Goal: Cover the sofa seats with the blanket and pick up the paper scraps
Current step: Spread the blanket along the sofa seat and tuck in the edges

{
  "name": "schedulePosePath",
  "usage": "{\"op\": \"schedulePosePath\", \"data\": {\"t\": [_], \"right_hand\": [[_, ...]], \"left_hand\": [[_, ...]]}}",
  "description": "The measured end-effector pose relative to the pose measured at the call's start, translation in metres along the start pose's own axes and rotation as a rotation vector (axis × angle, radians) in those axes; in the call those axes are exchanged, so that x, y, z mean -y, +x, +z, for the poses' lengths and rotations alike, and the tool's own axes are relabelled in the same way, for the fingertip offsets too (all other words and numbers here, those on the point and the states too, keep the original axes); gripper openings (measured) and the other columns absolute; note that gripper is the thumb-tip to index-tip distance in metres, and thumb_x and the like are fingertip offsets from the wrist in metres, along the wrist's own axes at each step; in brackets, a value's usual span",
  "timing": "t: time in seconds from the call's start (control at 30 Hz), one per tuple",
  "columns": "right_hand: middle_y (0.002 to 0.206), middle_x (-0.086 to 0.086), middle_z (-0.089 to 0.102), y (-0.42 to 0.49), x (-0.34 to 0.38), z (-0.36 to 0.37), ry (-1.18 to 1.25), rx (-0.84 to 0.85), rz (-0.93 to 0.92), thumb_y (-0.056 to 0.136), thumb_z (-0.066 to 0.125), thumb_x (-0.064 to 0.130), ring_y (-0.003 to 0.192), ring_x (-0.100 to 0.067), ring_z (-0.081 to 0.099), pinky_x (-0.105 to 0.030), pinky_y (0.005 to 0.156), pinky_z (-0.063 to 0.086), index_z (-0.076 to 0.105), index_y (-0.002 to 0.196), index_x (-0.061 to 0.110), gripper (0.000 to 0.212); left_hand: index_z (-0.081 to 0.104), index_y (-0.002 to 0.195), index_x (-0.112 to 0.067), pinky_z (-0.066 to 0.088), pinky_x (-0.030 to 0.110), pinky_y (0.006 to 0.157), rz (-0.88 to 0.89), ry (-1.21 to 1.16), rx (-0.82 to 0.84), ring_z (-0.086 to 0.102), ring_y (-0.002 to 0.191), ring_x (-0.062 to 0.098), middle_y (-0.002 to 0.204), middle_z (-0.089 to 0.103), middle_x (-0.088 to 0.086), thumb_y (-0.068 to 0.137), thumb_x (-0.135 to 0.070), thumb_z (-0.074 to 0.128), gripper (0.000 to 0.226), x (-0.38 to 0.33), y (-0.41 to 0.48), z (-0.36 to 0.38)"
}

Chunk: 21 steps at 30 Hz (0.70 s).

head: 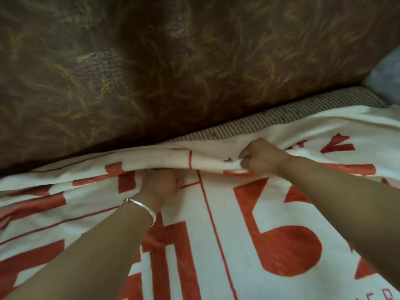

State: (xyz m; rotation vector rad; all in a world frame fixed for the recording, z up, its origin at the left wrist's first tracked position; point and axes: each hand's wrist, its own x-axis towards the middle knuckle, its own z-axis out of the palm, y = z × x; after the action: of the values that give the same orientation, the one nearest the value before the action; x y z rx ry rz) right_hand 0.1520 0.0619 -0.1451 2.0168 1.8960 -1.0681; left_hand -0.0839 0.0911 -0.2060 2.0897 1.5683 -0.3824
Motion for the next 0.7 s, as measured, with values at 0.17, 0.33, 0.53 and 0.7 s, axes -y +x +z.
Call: {"op": "schedulePosePath", "data": {"t": [0.17, 0.33, 0.53, 0.7], "right_hand": [[0.062, 0.001, 0.056, -0.004, 0.002, 0.017, -0.216, 0.490, 0.111, 0.080, 0.058, 0.013, 0.059, -0.014, 0.052, -0.026, 0.058, 0.044, 0.059, 0.062, 0.013, 0.019], [0.073, 0.001, 0.052, -0.011, 0.023, 0.042, -0.674, 0.677, -0.006, 0.085, 0.061, 0.022, 0.065, -0.017, 0.050, -0.026, 0.059, 0.043, 0.063, 0.092, 0.014, 0.010], [0.079, -0.005, 0.063, 0.002, 0.068, 0.036, -0.273, 0.560, -0.039, 0.084, 0.062, 0.026, 0.069, -0.019, 0.059, -0.032, 0.072, 0.052, 0.066, 0.095, 0.007, 0.022], [0.116, -0.002, 0.051, 0.010, 0.130, 0.059, -0.138, 0.243, -0.312, 0.077, 0.067, 0.053, 0.099, -0.019, 0.050, -0.030, 0.078, 0.041, 0.046, 0.127, 0.017, 0.065]], "left_hand": [[0.044, 0.137, -0.014, 0.021, 0.036, 0.119, -0.180, -0.506, -0.080, 0.034, 0.137, 0.023, 0.146, 0.038, 0.002, 0.088, -0.028, 0.061, 0.054, 0.009, -0.041, 0.021], [0.045, 0.137, -0.022, 0.030, 0.038, 0.115, -0.075, -0.357, -0.007, 0.039, 0.134, 0.019, 0.143, 0.044, 0.000, 0.075, -0.067, 0.055, 0.077, 0.024, -0.067, 0.044], [0.055, 0.129, -0.018, 0.032, 0.036, 0.114, 0.090, -0.089, -0.069, 0.046, 0.129, 0.024, 0.135, 0.055, 0.004, 0.085, -0.051, 0.051, 0.055, 0.041, -0.079, 0.038], [0.072, 0.094, -0.018, 0.055, 0.037, 0.083, 0.217, -0.123, -0.229, 0.066, 0.087, 0.023, 0.093, 0.073, 0.002, 0.078, -0.006, 0.050, 0.030, 0.069, -0.101, 0.018]]}}
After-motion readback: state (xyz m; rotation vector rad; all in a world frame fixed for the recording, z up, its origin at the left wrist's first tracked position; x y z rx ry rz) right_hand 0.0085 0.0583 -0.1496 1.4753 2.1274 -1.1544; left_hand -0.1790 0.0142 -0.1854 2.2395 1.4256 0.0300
